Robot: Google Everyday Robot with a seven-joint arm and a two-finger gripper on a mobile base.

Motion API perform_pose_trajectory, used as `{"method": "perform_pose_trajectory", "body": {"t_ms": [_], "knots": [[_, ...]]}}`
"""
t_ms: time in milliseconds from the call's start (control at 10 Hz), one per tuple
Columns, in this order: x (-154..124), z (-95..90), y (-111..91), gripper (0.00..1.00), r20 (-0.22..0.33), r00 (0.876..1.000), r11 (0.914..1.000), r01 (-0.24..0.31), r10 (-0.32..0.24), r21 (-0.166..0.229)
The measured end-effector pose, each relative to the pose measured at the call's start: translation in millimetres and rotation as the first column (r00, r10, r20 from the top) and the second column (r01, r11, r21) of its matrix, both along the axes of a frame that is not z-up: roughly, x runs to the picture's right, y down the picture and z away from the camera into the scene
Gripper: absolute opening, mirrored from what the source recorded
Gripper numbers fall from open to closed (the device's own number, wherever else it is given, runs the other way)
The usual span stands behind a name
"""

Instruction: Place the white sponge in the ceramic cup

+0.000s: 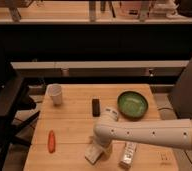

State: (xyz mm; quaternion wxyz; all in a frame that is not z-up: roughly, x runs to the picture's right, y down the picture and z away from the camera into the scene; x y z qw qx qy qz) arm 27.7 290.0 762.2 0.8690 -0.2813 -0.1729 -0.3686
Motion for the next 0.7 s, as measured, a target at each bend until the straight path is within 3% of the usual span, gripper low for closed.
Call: {"method": "perform_pose_trajectory", "body": {"t_ms": [500, 700], "knots": [[-1.0, 6.9, 1.1, 0.79, -0.013, 1.000, 0.9999, -0.004, 0.004, 0.010], [-1.5, 9.1, 0.7, 0.66, -0.017, 1.000, 0.9999, -0.007, 0.008, 0.012]]}}
